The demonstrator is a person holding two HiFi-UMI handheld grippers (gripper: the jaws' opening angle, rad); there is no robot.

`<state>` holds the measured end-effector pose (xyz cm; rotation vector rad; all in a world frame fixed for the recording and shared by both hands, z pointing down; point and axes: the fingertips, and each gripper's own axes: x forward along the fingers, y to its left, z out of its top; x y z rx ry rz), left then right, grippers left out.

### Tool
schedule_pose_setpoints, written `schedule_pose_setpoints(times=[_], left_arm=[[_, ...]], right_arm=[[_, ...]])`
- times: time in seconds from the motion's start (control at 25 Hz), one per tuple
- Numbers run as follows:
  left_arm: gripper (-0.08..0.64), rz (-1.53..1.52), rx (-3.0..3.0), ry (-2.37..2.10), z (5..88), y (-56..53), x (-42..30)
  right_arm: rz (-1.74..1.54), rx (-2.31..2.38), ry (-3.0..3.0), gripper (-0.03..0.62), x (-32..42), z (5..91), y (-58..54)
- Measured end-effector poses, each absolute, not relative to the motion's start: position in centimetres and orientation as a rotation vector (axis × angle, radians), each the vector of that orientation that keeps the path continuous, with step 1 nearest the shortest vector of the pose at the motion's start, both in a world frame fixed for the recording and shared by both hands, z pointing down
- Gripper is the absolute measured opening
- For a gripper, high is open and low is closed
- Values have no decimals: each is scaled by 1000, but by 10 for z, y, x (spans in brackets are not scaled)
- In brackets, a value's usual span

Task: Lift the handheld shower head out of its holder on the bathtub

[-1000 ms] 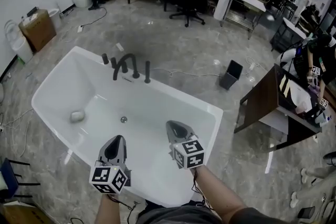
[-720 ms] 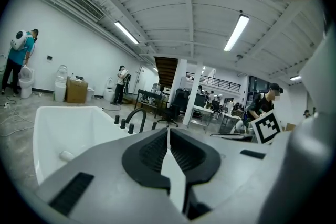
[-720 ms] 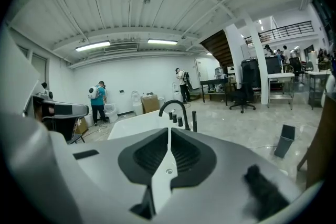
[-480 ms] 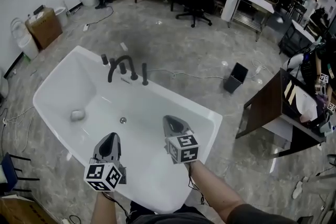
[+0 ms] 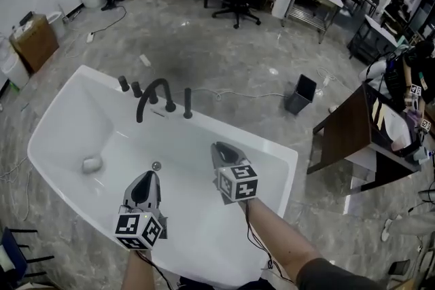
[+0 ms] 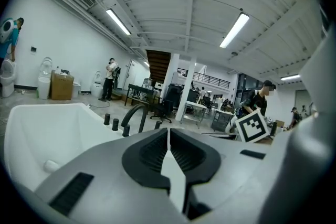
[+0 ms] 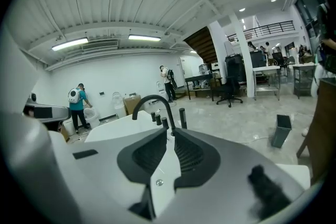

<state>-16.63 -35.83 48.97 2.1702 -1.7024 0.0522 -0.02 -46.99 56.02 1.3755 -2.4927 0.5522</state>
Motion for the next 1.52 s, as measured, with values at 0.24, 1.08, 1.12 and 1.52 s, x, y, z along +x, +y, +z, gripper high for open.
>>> schedule_pose_setpoints(times=[0.24,1.08,1.12,1.52], left_arm=[[26,39,2170,-1693,522,-401,-197],[26,60,2126,-1650,604,-453,-246],[26,57,2123,-1650,606,-454,-247],[26,60,2108,-1655,625,-468,-262]], right_arm=[[534,1437,-2492,77,-23,587,-525],[451,1477,-2325,201,-80,701,-660],[449,1470,-2326,201,-82,705,-665],[438,1439,-2328,201,-104,726,-690]])
